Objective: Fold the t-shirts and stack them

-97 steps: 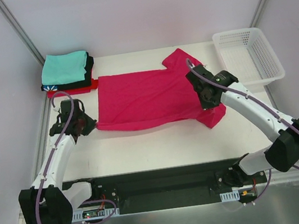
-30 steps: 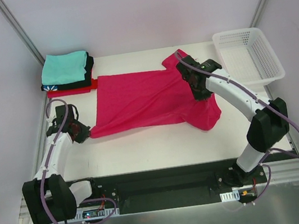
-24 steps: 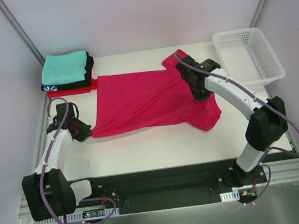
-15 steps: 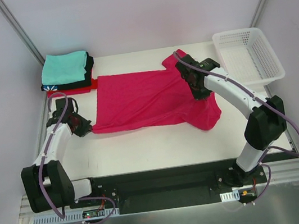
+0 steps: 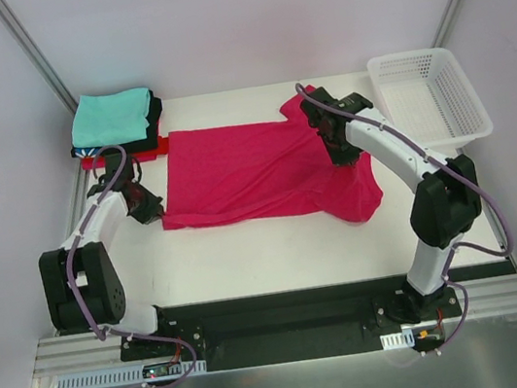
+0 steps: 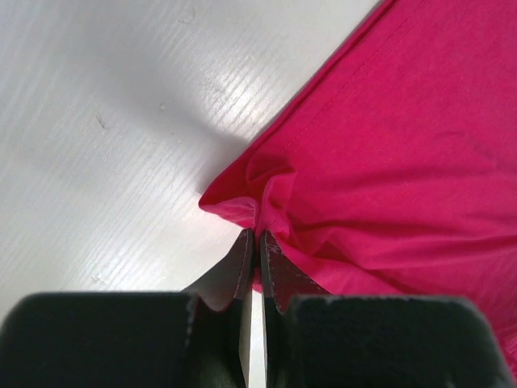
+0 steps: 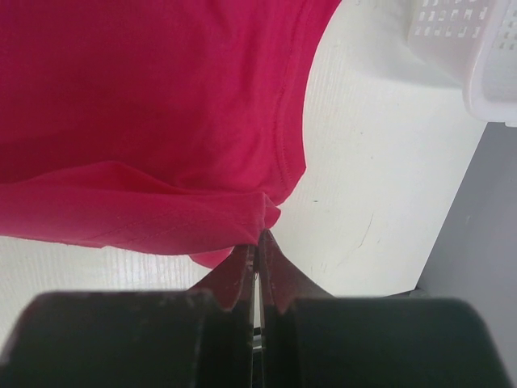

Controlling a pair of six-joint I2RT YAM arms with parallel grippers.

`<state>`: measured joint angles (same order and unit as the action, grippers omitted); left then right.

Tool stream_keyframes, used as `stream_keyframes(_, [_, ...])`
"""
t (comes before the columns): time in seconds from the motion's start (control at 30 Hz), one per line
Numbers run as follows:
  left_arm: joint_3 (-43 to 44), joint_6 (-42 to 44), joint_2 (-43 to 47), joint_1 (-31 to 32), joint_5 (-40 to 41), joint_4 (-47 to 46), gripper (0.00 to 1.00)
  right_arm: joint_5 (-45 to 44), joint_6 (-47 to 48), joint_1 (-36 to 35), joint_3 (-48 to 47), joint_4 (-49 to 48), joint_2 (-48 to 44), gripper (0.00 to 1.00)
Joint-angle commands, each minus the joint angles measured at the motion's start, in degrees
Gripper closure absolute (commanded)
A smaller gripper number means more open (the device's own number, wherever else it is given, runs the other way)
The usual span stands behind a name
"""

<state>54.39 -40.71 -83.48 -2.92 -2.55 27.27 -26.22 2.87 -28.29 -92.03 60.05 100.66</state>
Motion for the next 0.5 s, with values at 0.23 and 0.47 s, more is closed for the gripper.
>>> stream_keyframes(0.23, [5.5,1.6,-4.8,0.5,1.4,0.1,1.0,0.6,2.7,3.7,-7.8,1.8,3.5,0.99])
stream_keyframes(0.47, [7.8,1.5,-7.7,0.5,1.1,0.1,1.0,1.3,3.6,5.2,-10.1,2.0,4.7,0.99])
